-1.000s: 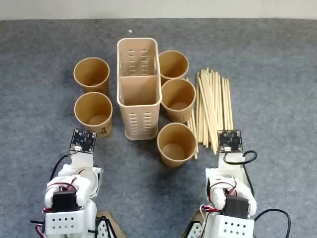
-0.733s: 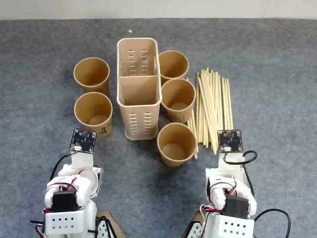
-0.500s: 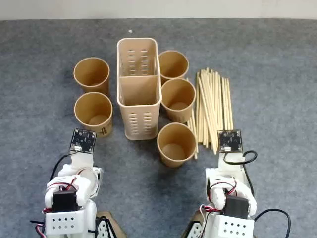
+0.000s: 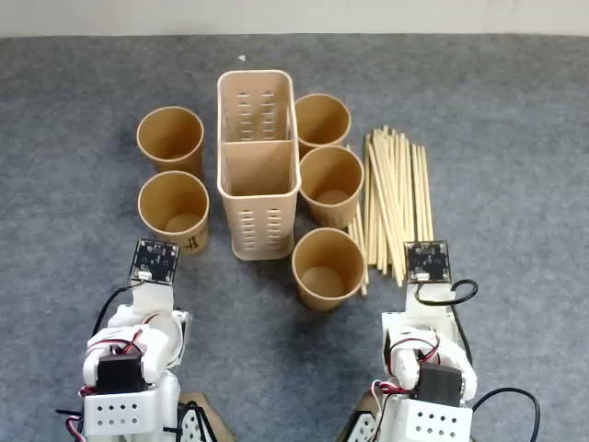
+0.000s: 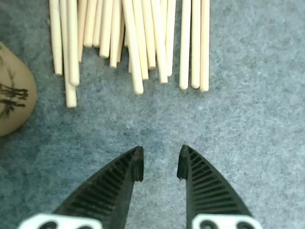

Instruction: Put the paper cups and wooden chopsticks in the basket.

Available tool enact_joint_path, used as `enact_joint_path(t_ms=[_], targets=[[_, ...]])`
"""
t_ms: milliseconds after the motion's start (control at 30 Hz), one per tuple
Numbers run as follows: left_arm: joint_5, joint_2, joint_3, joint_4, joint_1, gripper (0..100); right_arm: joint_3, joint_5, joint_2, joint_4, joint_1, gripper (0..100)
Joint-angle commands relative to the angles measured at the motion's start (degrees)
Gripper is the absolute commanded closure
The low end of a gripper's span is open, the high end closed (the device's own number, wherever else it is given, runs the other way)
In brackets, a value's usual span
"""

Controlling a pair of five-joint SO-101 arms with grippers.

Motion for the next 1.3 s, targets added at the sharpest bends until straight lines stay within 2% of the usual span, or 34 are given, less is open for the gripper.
enact_joint_path(t_ms=[0,567,767,1000,1067,1167,1267], targets=[[-0.4,-0.1,1.0,0.3,0.6,85,9.1,0.4,-0.5,0.1,0.4,86.4],[-0.4,-0.1,1.0,0.3,0.9,85,9.1,0.2,-0.4,0.1,-1.2,86.4],[-0.3,-0.1,1.0,0.3,7.3,85,9.1,0.4,-0.7,-0.6,-1.5,86.1],[-0.3,-0.1,1.0,0.3,16.8,85,9.1,0.6,-0.7,-8.2,-1.1,86.1],[-0.3,-0.1,1.0,0.0,18.5,85,9.0,3.6,-0.7,-10.5,0.1,86.1],[-0.5,-0.3,1.0,-2.1,18.4,85,5.1,11.9,-0.7,-11.2,5.0,86.1],[-0.5,-0.3,0.7,-6.4,16.9,85,-0.7,10.9,-0.7,-11.4,7.3,86.1]])
